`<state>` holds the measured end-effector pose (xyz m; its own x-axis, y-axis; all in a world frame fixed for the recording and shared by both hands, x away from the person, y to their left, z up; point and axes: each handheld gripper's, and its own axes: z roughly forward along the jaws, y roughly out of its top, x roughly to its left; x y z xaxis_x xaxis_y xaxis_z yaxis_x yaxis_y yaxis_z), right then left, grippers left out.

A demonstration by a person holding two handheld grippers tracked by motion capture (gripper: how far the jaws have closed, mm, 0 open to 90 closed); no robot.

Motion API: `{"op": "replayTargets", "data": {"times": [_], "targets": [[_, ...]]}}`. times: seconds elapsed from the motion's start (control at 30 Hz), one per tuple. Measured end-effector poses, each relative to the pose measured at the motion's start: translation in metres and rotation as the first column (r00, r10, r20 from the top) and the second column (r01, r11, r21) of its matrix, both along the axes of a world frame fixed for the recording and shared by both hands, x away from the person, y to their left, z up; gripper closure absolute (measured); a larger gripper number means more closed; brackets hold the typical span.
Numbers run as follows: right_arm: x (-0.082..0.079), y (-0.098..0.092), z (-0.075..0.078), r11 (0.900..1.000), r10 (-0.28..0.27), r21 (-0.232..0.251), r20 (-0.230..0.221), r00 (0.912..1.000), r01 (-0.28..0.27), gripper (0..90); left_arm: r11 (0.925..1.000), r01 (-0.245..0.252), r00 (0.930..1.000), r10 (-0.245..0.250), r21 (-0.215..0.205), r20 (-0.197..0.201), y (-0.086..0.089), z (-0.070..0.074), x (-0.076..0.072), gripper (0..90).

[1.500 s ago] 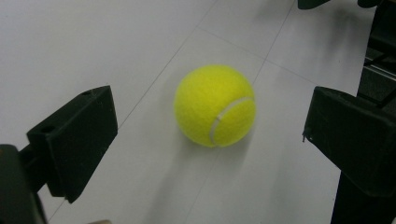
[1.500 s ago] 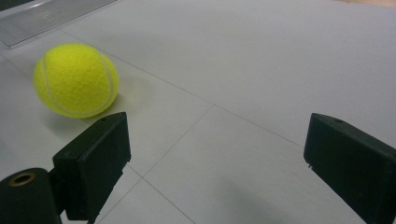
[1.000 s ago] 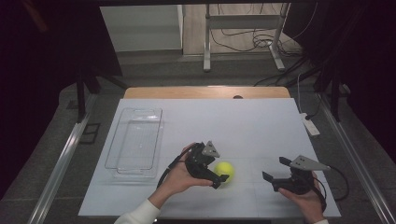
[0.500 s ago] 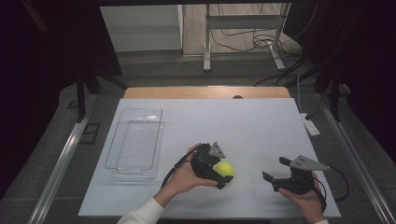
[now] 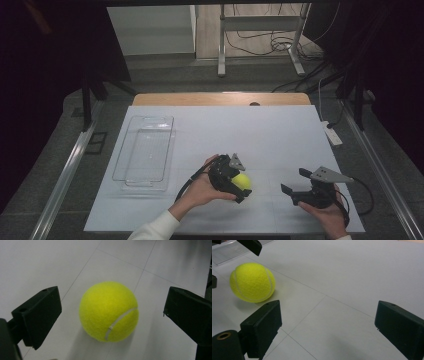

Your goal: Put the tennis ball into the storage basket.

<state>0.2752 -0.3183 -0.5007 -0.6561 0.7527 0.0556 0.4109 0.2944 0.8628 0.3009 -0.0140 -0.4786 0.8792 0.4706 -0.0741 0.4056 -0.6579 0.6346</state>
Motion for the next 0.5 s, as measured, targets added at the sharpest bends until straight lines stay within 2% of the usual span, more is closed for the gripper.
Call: {"op": "replayTargets", "data": {"times": [0.5], "targets": [[0.000,0.000,0.000,1.000,0.000,-0.001,0.000,1.0000,0.000,7.2,0.9998,0.004,0.9992,-0.003,0.021,-0.039,-0.007,-0.014,0.007,1.8]]}}
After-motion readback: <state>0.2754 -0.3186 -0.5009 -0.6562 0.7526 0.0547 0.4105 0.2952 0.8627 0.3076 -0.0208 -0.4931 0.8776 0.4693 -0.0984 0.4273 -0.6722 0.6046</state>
